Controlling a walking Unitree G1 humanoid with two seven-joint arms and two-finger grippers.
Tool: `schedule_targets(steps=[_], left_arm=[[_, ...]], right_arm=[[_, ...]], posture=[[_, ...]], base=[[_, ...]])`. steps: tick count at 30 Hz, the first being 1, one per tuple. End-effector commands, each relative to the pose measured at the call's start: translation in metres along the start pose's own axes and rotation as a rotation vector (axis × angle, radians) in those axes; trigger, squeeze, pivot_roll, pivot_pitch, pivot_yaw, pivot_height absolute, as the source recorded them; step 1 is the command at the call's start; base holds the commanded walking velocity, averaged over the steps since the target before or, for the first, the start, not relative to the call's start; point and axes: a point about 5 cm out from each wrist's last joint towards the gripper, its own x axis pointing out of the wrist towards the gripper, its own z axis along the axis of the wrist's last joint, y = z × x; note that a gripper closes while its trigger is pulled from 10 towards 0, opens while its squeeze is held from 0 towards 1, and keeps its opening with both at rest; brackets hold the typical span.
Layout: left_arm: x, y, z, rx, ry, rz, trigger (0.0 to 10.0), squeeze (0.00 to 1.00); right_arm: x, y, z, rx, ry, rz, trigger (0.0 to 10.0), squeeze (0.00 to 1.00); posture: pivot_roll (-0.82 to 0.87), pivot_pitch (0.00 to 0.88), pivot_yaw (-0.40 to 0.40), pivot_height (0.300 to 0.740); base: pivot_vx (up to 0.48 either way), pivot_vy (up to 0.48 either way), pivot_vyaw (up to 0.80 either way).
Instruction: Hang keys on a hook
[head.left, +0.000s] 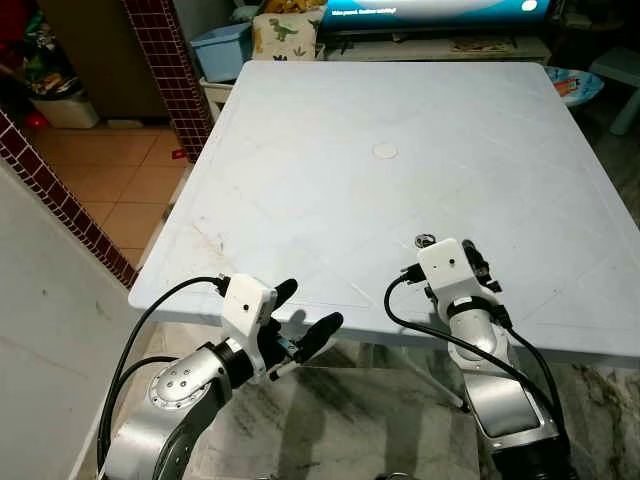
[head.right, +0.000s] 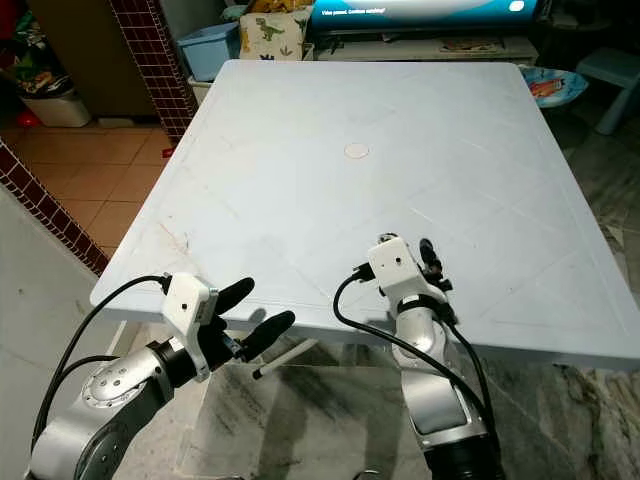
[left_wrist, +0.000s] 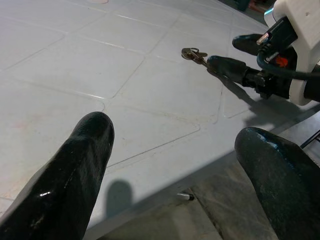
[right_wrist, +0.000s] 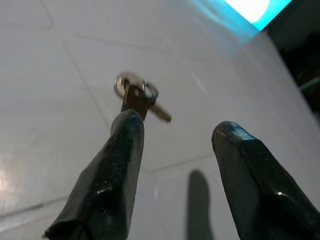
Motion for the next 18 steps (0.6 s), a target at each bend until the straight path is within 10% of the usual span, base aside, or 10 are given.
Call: schedule_targets(steps=[1,7,9,11,18], left_arm=[[-0.001,0.001,-0.003,0.014,0.018,-0.007,10.0,0.0],[-0.001,0.0,-0.003,0.021,0.018,-0.008,10.0,0.0],[-0.001,0.0,-0.003,0.023,0.019,-0.009,10.0,0.0],[-0.001,-0.001,-0.003,0.024,0.021,-0.01,10.0,0.0],[0.0,-0.001,-0.004,0.03,0.023,-0.016,10.0,0.0]], right_arm=[[0.005,0.001,0.001,0.046,0.032,0.009,10.0,1.0],[0.01,0.002,0.002,0.086,0.05,0.01,10.0,0.98],[0.012,0.003,0.002,0.087,0.05,0.018,10.0,0.75],[0.015,0.001,0.001,0.106,0.05,0.034,10.0,0.09],[0.024,-0.004,0.003,0.16,0.041,0.066,10.0,0.0]], posture=[[0.02,0.117,0.071,0.74],[0.02,0.114,0.069,0.74],[0.03,0.114,0.068,0.74],[0.03,0.114,0.068,0.74],[0.03,0.114,0.068,0.74]], base=[[0.0,0.0,0.0],[0.0,0.0,0.0],[0.0,0.0,0.0],[0.0,0.0,0.0],[0.0,0.0,0.0]])
